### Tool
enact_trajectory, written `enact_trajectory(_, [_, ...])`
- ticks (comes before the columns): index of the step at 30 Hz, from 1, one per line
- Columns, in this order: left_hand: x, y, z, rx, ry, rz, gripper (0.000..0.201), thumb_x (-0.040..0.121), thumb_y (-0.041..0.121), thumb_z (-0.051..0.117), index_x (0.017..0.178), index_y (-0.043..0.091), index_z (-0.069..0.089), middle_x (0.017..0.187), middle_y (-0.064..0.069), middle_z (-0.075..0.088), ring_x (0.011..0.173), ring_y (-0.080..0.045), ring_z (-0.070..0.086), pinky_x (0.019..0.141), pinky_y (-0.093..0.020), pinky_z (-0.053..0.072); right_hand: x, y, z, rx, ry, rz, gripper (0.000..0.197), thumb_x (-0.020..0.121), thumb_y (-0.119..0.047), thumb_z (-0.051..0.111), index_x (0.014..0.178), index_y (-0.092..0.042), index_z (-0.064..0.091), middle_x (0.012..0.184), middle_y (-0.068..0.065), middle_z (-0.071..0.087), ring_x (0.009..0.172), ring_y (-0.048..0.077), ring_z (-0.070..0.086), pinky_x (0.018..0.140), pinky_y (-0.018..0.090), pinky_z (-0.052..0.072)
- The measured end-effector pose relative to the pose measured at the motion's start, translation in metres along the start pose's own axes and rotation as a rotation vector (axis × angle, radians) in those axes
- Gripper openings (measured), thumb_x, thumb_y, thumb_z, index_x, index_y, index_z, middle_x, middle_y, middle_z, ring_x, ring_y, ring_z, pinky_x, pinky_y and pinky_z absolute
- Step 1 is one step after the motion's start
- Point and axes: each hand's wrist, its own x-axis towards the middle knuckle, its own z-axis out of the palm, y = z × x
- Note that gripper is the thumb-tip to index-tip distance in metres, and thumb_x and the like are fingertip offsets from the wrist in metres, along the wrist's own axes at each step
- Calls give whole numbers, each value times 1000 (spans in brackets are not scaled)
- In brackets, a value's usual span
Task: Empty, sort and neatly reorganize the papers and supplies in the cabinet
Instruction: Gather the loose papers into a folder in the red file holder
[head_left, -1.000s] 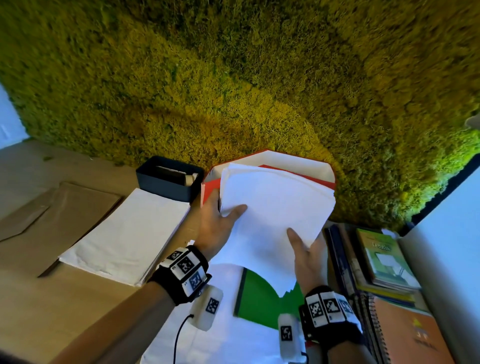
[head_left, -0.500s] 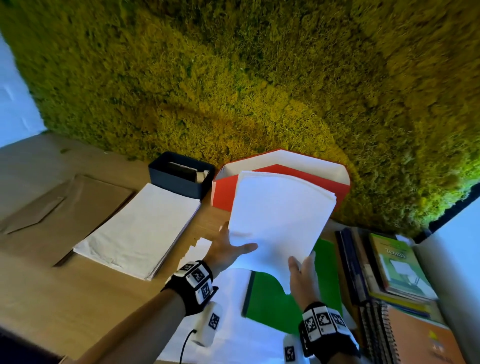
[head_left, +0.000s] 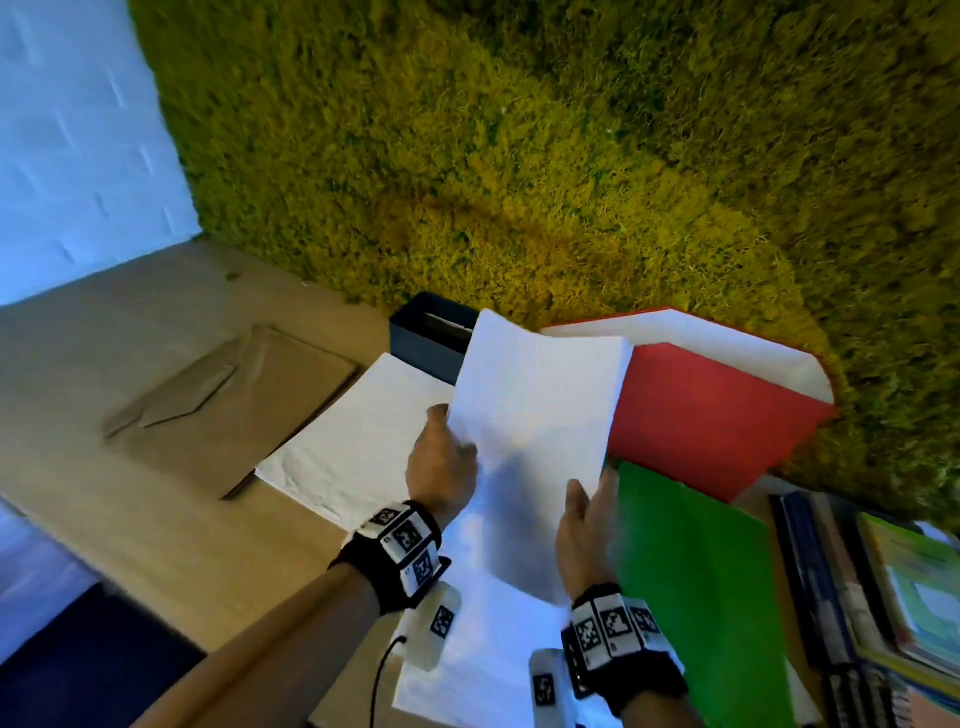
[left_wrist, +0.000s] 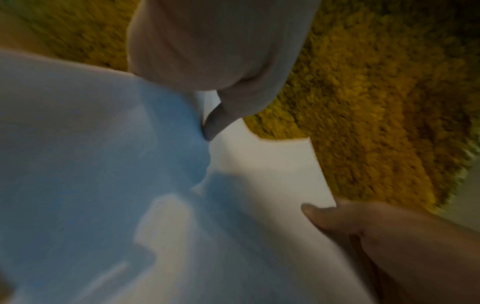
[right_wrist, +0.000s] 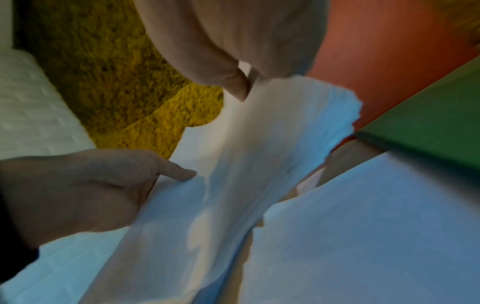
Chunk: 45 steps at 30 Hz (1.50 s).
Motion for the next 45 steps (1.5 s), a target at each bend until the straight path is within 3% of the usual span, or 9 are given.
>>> enact_trajectory(4, [28,-32,-59,225,-3,-110,40,86,11,54,125,16,52,116,-16,65,106,-39,59,87,-43,50,-13,-38,53,-18,-232,102,38,95,-6,46,133,-6,40,124,21,61,106,40,60,83,41,45])
enact_trajectory(8, [57,-54,-102,344,5,-118,50,89,14,56,139,16,47,128,-18,60,116,-38,56,94,-41,47,-21,-70,97,20,-264,134,37,94,-2,43,131,-2,42,121,21,60,107,40,59,87,40,42])
enact_trajectory(13, [103,-68,-140,340,-25,84,50,83,4,58,133,9,57,120,-23,64,110,-44,56,84,-36,41,-8,-80,147,87,-303,230,37,93,-5,43,129,3,39,122,25,57,112,38,56,95,38,42])
enact_trajectory(18, [119,-115,-144,529,-339,-208,85,82,43,74,147,7,32,144,-20,40,129,-38,44,102,-41,41,-4,-50,172,-97,-625,372,35,90,-15,56,120,3,57,124,20,60,115,33,56,99,38,45])
enact_trajectory(27, [109,-124,-118,657,-321,-189,76,88,42,63,144,1,31,147,-18,37,134,-36,38,106,-38,36,-11,-37,166,38,-655,305,50,79,-30,58,123,-8,50,122,9,57,113,25,54,99,36,40])
enact_trajectory(31, [100,-100,-93,642,-179,73,56,90,33,60,134,4,43,133,-17,48,123,-36,46,97,-41,40,-1,-29,147,12,-508,232,42,86,-21,63,126,-11,54,119,7,61,110,25,58,95,37,45])
enact_trajectory(34, [80,-79,-65,495,-312,221,21,88,27,57,105,15,63,108,-10,66,99,-32,62,79,-35,50,10,-15,114,-79,-341,147,32,86,-9,64,117,-3,60,116,13,65,107,28,61,92,35,47])
enact_trajectory(37, [57,-64,-36,524,-488,217,18,86,28,56,87,14,67,93,-9,71,87,-28,67,70,-31,54,13,4,81,-216,-314,143,31,86,-8,63,117,-1,60,118,15,63,112,30,58,94,36,45])
enact_trajectory(45, [20,-54,8,694,-683,79,40,80,32,73,111,11,58,112,-13,64,101,-33,63,67,-31,46,6,41,29,-504,-504,55,48,85,-20,67,130,-11,51,133,10,49,125,27,46,103,34,37])
